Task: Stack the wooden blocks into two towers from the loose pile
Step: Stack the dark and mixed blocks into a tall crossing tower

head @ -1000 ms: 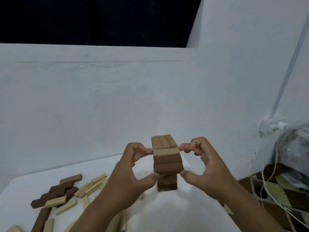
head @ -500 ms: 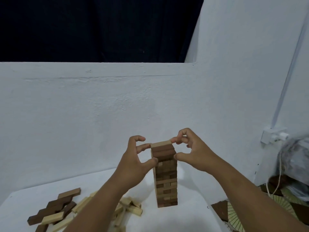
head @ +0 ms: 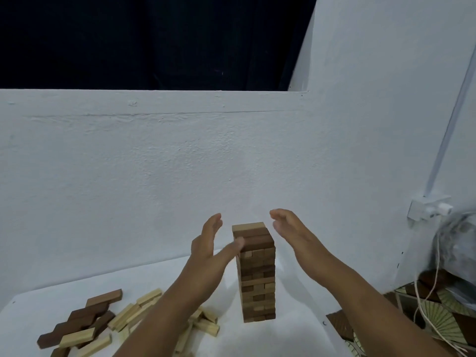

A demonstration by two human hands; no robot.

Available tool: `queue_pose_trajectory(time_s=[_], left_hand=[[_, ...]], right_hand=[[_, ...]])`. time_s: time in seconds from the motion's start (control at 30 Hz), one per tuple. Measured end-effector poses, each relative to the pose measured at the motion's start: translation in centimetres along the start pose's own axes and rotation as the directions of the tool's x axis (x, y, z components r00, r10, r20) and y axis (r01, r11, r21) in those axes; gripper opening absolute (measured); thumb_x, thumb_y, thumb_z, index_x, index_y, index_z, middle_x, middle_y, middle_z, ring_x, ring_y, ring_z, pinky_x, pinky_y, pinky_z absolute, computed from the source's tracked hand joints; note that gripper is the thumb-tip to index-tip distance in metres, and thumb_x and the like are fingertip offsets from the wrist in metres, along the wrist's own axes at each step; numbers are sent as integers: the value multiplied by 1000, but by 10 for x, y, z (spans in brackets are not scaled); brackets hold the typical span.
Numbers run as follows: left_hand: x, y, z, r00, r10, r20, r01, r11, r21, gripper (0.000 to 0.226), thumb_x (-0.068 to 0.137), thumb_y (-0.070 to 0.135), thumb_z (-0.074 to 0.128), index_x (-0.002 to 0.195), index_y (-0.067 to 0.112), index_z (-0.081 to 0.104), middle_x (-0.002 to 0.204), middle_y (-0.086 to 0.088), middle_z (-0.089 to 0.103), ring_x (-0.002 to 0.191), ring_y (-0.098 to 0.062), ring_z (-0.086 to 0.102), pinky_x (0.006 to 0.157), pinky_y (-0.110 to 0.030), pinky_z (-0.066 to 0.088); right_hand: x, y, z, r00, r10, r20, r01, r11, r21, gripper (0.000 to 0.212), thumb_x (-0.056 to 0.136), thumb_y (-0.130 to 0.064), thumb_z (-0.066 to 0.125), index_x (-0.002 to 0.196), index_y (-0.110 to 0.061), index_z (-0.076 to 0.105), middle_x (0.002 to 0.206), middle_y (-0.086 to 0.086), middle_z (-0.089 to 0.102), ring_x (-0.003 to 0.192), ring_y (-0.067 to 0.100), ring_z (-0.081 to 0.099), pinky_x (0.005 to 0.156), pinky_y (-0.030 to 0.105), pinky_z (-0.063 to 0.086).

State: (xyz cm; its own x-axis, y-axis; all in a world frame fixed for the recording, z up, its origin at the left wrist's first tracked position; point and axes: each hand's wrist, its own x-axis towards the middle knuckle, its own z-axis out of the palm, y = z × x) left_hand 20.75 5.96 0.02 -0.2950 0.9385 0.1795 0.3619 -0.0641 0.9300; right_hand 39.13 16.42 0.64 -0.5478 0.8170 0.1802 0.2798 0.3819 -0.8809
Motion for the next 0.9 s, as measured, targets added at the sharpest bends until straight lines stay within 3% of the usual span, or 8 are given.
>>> queue_pose_trajectory(time_s=[0.13,0.27,0.4,0.63,0.9], left_hand=[[-1,-5,20,969,-234,-82,236,972,16,73,81,83,14,148,53,14,163,10,10,150,-24,13,121,-54,11],[-2,-11,34,964,-253,-81,256,966,37,89,66,95,-2,146,59,11,161,15,11,150,-26,12,120,-56,10],[-7,-8,39,965,-255,-63,260,963,72,85,71,87,-2,148,55,11,161,11,14,149,-30,12,120,-53,9],[-6,-8,43,962,-267,-61,272,956,106,93,66,89,-4,150,50,13,160,7,16,147,-32,16,118,-53,11],[-6,-6,44,961,-272,-55,276,957,86,96,62,93,-4,147,54,16,157,9,20,145,-31,19,119,-53,14]], right_hand=[[-5,6,21,996,79,-34,-80,997,-19,66,80,-75,8,142,-55,23,146,-25,25,135,1,21,112,32,16],[-1,17,36,989,117,-86,-118,993,-10,78,72,-85,-4,140,-58,23,144,-26,27,142,8,19,118,40,11],[3,23,38,988,101,-121,-109,992,-63,83,71,-89,-5,140,-56,26,153,-18,27,144,13,21,118,49,16],[1,14,42,988,90,-125,-105,988,-112,84,76,-79,-1,148,-42,23,152,-12,32,141,16,28,117,47,22],[-2,18,41,988,95,-125,-108,989,-104,83,78,-82,1,148,-43,23,153,-13,30,142,14,26,117,46,21]])
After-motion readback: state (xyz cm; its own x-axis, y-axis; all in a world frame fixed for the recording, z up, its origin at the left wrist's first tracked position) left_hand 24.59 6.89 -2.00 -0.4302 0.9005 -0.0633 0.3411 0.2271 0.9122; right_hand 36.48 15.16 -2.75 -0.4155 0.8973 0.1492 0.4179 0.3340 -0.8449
